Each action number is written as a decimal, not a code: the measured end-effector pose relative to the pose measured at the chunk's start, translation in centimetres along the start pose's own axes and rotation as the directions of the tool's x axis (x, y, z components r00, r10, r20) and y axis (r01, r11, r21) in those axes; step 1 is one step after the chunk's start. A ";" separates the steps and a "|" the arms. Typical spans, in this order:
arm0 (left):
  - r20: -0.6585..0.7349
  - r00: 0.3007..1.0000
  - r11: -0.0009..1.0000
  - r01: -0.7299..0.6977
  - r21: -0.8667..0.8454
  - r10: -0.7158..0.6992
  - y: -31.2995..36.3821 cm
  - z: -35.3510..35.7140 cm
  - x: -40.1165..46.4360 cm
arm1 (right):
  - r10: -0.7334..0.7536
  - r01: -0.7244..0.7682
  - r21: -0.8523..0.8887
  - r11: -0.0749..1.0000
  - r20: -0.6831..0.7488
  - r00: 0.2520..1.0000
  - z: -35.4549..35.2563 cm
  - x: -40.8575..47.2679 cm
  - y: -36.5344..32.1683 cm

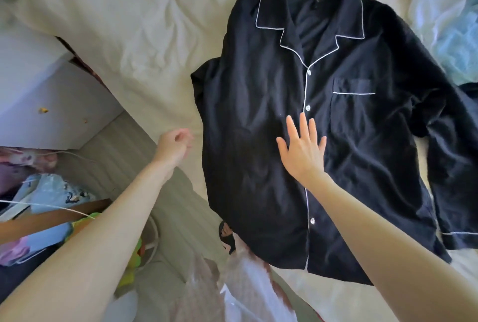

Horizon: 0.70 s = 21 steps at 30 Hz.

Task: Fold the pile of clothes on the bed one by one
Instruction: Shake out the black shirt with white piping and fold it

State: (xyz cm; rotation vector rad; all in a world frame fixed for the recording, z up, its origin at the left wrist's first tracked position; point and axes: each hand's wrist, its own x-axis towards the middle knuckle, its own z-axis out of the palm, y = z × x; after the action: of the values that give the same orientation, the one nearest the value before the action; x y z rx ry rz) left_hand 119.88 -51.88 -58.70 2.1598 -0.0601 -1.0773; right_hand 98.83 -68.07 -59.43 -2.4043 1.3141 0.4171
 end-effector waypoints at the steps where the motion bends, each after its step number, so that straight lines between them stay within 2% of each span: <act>1: -0.021 1.000 0.999 0.002 -0.047 -0.003 0.9 0.5 1.2 | 0.011 -0.011 -0.014 1.000 -0.020 1.000 -0.1 1.5 -0.1; 4: -0.021 0.996 0.971 0.085 -0.224 -0.092 3.3 1.9 3.8 | 0.071 -0.071 -0.012 0.997 -0.017 0.997 -0.3 4.8 0.1; 7: 0.142 0.960 0.856 0.281 -0.434 -0.243 5.0 2.8 4.9 | 0.124 -0.125 0.022 0.992 0.052 0.991 -0.3 6.4 0.4; 9: 0.216 0.922 0.783 0.386 -0.488 -0.321 5.5 2.6 5.1 | 0.126 -0.132 0.052 0.990 0.091 0.988 -0.2 6.8 0.8; 11: 0.283 0.896 0.723 0.443 -0.530 -0.341 5.6 1.6 5.2 | 0.117 -0.126 0.073 0.989 0.112 0.987 -0.2 7.0 1.0; 13: 0.281 0.916 0.677 0.402 -0.617 -0.288 6.0 -0.2 5.2 | 0.107 -0.118 0.084 0.990 0.124 0.986 -0.2 7.1 1.3; 14: 0.198 0.951 0.670 0.309 -0.675 -0.239 6.5 -1.2 5.2 | 0.102 -0.114 0.088 0.990 0.129 0.986 -0.1 7.2 1.4; 15: 0.032 0.982 0.694 0.154 -0.703 -0.186 7.1 -2.4 5.1 | 0.098 -0.110 0.092 0.990 0.134 0.986 -0.1 7.2 1.4; 16: -0.190 0.976 0.767 -0.044 -0.640 -0.103 7.7 -3.9 5.0 | 0.096 -0.110 0.095 0.989 0.139 0.986 -0.1 7.2 1.4; 17: -0.411 0.910 0.872 -0.238 -0.428 0.046 8.6 -5.5 4.8 | 0.099 -0.114 0.097 0.989 0.144 0.985 0.0 7.3 1.4; 18: -0.528 0.811 0.918 -0.373 -0.133 0.253 9.4 -6.9 4.5 | 0.105 -0.120 0.100 0.988 0.147 0.984 0.0 7.4 1.4; 19: -0.537 0.713 0.881 -0.454 0.137 0.451 10.1 -8.0 4.1 | 0.109 -0.125 0.102 0.987 0.150 0.983 0.1 7.4 1.3; 20: -0.483 0.653 0.812 -0.488 0.322 0.584 10.5 -8.5 3.4 | 0.113 -0.130 0.105 0.986 0.152 0.982 0.1 7.4 1.2; 21: -0.402 0.626 0.741 -0.509 0.438 0.668 10.8 -8.2 2.7 | 0.116 -0.133 0.105 0.986 0.151 0.982 0.1 7.4 1.2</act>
State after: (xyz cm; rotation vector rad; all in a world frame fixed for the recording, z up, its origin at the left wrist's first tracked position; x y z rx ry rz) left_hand 130.27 -56.11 -50.58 2.3494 -0.6692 -0.0447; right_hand 101.71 -74.10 -62.86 -2.1626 1.3890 0.5258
